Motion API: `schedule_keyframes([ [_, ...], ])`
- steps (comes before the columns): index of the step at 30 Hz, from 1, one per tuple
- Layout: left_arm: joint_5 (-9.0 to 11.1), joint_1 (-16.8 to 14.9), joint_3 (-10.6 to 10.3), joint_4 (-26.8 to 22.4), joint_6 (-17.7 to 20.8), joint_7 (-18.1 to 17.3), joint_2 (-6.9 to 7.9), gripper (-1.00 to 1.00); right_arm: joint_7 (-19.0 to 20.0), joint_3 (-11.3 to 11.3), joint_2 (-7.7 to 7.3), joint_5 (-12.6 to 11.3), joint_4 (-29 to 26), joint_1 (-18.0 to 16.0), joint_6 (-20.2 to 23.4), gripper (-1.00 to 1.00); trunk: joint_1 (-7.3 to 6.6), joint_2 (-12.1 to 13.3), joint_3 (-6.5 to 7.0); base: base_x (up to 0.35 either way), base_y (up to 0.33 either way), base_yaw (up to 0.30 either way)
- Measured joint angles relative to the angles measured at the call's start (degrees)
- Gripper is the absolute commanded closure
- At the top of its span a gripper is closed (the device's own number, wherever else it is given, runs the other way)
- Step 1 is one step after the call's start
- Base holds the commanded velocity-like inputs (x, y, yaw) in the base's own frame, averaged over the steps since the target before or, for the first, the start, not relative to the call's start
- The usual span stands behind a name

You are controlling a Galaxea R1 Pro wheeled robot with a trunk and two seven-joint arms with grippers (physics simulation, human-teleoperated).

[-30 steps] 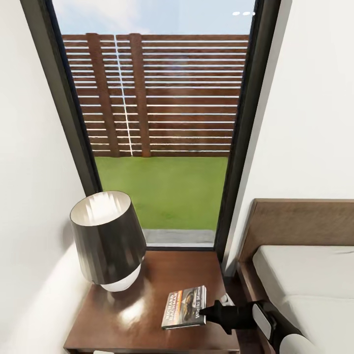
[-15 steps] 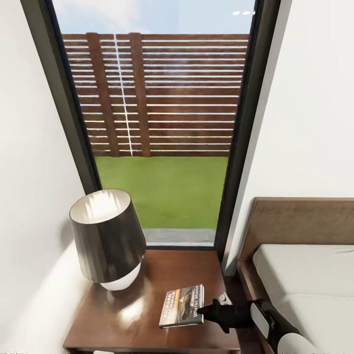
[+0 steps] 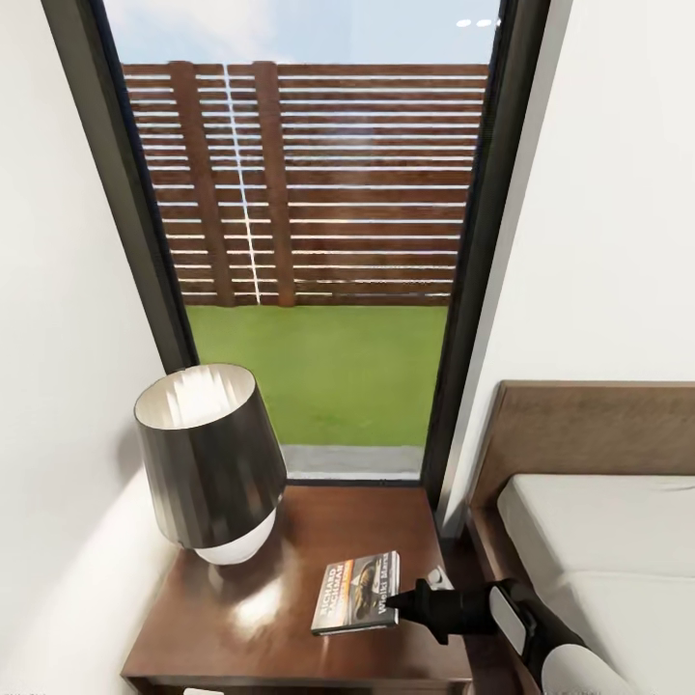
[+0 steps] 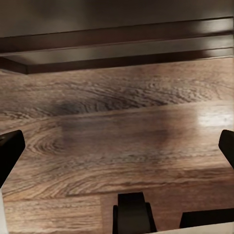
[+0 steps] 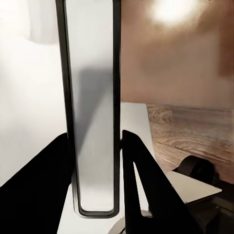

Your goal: In the bedroom, move the book from the bed onto either nightstand, and place the two sandals side by side next to the bed.

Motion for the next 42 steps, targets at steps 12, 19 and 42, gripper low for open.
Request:
schedule_keyframes([
  [12, 0.0, 0.0, 0.0, 0.0, 0.1, 0.0, 0.01, -1.0, -0.2, 0.1, 0.26, 0.1, 0.0, -1.0, 0.0, 1.0, 0.88, -1.6, -0.72, 0.0, 0.0, 0.0],
  [19, 0.0, 0.0, 0.0, 0.0, 0.3, 0.0, 0.01, -1.0, -0.2, 0.1, 0.35, 0.0, 0.0, -1.4, 0.1, 1.0, 1.98, -3.6, -1.62, 0.0, 0.0, 0.0],
  [42, 0.0, 0.0, -0.1, 0.0, 0.4, 0.0, 0.01, -1.0, -0.4, 0.2, 0.99, 0.0, 0.0, -1.9, 0.0, 1.0, 5.28, -9.6, -4.31, 0.0, 0.0, 0.0],
])
